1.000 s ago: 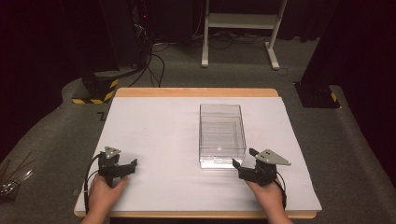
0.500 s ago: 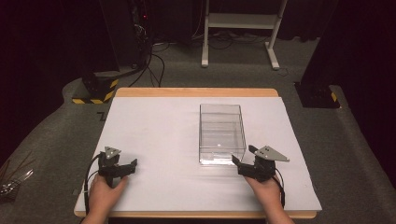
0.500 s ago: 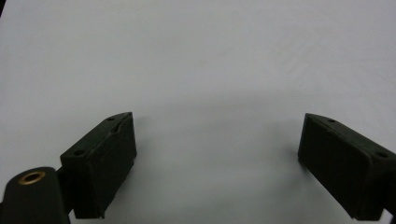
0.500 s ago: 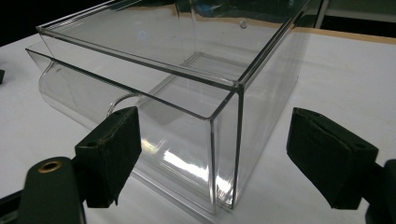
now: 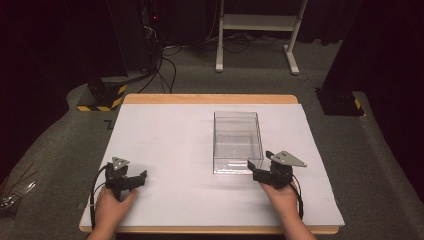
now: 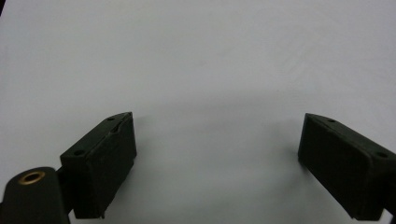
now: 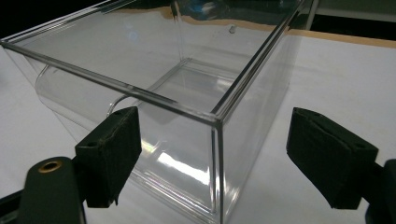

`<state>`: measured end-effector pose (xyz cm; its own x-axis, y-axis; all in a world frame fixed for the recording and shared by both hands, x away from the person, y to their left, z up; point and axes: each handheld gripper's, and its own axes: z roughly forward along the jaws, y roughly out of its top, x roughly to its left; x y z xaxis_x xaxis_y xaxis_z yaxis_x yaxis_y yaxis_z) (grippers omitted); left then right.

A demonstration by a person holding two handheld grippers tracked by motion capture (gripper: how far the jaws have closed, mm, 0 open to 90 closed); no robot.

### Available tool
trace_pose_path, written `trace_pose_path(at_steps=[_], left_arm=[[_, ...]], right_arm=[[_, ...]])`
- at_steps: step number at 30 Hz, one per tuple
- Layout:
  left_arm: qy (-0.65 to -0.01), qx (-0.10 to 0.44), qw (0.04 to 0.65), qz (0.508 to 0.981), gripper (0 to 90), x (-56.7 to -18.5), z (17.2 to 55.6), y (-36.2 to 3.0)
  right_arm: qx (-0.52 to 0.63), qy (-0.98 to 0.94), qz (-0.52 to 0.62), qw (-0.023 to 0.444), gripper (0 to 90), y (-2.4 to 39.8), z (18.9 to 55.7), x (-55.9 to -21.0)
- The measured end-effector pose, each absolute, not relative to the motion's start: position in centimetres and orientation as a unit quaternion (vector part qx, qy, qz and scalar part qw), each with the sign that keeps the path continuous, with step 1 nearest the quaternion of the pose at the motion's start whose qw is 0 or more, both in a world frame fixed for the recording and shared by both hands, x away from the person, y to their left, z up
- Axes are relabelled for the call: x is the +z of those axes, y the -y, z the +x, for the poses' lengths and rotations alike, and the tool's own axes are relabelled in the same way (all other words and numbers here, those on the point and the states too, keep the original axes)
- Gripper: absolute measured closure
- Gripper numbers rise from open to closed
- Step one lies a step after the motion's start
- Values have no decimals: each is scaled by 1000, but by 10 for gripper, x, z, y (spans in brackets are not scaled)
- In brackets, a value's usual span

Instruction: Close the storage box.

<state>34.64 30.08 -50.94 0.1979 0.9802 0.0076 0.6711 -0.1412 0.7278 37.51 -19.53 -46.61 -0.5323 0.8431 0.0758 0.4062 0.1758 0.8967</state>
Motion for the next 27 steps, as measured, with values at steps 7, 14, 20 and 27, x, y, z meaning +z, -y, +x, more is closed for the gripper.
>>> trace_pose_path(at_steps=[7,14,20,27], left_arm=[[-580,253,304,712,115,-509,346,-301],[-580,253,305,712,115,-509,347,-301],[-580,253,304,712,115,-509,347,-301],[-580,253,305,712,115,-509,346,-301]], right_arm=[[479,-725,436,233,187,194,384,-467],[477,-727,438,227,177,192,391,-469],[474,-728,437,230,176,192,391,-468],[472,-731,438,227,198,192,390,-468]])
